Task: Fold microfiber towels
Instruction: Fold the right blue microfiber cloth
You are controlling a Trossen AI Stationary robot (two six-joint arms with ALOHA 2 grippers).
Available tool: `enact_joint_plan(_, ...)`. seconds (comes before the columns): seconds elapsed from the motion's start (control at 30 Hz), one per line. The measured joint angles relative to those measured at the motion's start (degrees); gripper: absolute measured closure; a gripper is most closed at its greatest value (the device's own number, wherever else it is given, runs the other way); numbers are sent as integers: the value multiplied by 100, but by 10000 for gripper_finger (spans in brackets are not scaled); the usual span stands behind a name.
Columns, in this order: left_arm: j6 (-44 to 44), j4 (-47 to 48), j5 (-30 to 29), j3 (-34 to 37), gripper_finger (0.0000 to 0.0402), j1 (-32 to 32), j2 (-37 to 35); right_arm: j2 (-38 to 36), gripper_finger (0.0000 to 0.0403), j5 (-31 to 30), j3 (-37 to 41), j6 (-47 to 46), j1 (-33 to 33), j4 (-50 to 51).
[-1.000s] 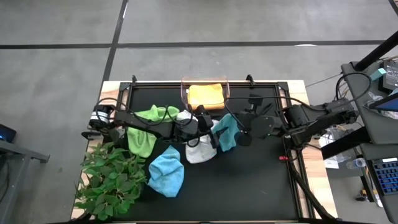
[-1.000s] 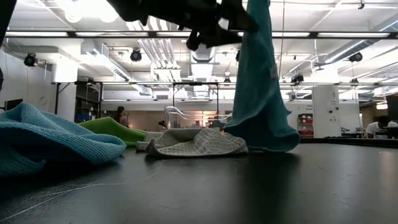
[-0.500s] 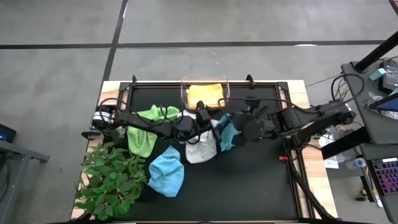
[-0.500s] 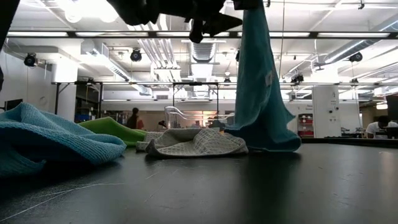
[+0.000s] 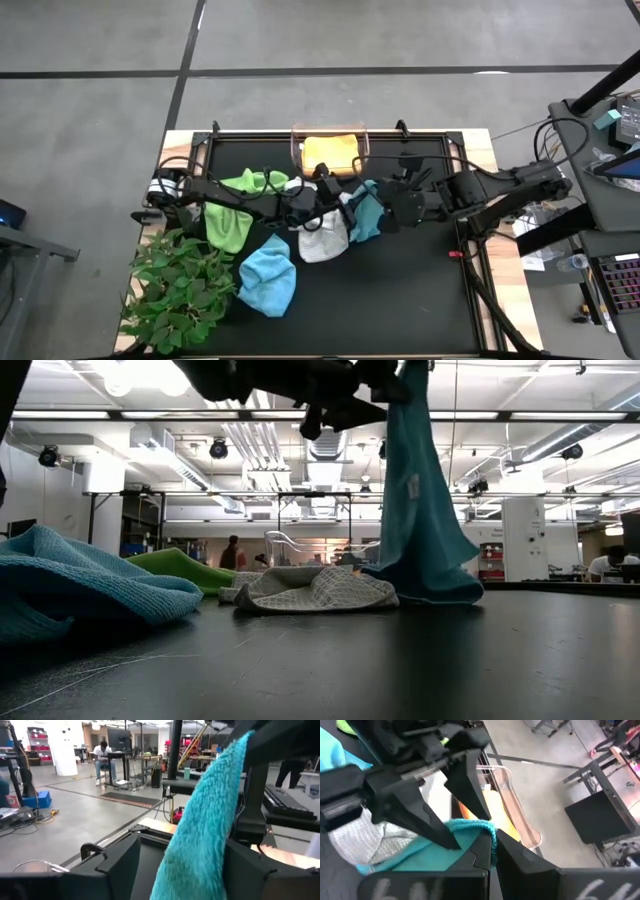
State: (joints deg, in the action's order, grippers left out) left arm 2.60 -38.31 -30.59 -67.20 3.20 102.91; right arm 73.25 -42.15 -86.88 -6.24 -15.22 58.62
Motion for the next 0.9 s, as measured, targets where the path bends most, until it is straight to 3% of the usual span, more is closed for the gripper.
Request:
enact_joint_plan(0.37,6,559,-27,4,203,-13,2,-124,394,9,-6,-481,0,728)
enact_joint_plan(0.6,3,1176,-301,-7,204,-106,2,-123,394,11,-6,-516,0,714)
enact_joint_plan(0.9,155,1165,-414,-2,204,-308,458,-124,394,11,-6,-586,0,668)
